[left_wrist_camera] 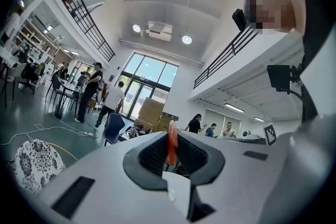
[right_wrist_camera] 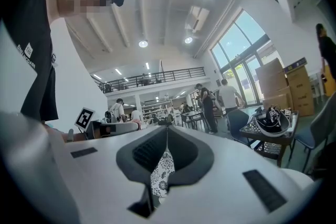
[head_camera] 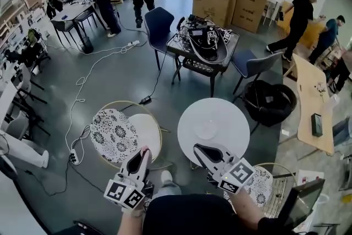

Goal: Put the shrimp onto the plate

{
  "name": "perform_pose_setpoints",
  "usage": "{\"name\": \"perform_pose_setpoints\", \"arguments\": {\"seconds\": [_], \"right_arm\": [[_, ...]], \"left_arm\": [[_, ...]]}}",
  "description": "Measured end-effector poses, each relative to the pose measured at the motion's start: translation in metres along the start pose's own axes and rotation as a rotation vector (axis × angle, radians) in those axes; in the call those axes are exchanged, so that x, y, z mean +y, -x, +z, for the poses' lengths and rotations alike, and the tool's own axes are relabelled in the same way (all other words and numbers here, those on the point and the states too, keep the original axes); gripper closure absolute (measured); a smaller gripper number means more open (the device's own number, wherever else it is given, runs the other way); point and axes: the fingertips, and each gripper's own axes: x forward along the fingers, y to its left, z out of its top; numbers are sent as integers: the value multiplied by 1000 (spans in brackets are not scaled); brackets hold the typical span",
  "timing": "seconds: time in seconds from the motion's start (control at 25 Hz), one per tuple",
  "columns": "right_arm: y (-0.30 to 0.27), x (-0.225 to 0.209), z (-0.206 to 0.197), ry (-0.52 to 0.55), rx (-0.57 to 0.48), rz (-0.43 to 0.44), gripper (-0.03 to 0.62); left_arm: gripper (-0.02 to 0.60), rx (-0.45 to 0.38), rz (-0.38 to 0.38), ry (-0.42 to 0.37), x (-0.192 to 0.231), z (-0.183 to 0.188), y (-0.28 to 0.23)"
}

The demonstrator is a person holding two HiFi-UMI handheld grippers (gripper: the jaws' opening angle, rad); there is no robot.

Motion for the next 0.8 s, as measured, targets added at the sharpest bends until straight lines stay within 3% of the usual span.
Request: {"name": "perform_pose_setpoints", "arguments": {"seconds": [0.8], "right_arm": [[-116,-47,-2,-4,21,-159,576]], "left_arm": [[540,84,-155,40,117,26,-81]]}}
